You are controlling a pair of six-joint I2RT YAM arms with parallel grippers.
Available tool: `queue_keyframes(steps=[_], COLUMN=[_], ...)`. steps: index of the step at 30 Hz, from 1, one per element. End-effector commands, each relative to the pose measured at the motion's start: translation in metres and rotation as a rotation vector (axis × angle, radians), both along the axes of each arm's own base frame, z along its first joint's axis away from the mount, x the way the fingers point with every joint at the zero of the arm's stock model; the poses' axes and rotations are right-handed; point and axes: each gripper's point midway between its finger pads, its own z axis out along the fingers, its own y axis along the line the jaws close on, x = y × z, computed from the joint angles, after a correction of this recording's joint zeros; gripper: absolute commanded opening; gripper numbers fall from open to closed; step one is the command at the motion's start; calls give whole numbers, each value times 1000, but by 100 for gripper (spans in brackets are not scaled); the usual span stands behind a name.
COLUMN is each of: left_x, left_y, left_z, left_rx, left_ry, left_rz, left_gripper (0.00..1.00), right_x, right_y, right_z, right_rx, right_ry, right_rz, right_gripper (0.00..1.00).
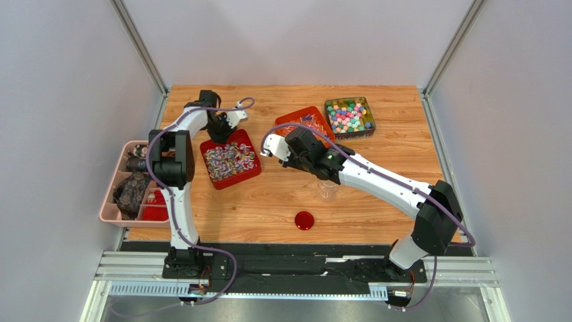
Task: Pack the candies
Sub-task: Scoop the fake candies from the storage box.
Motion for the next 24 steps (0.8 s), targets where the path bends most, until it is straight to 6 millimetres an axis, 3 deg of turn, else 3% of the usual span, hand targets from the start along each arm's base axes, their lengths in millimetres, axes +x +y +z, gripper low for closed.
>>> queue_keyframes(steps=[1,2,9,18,24], left_x=[-3,-4,-6,6,-10], left_y=[6,6,3,-15,-37], left_z=[-15,-17,-8,57,69], left_rx=[67,71,41,-151,-323], left_ry=[13,23,31,-103,10], left_rz=[-18,-17,37,203,215], left_gripper=[15,0,0,0,0], right_x=[5,5,8,16,17], right_y=[8,8,12,22,30], right_z=[4,5,12,43,57], right_rx=[1,1,-28,-38,-20], right_ry=[-39,-38,-24,-24,-12], right_rz=[10,10,19,29,33], right_gripper=[0,0,0,0,0])
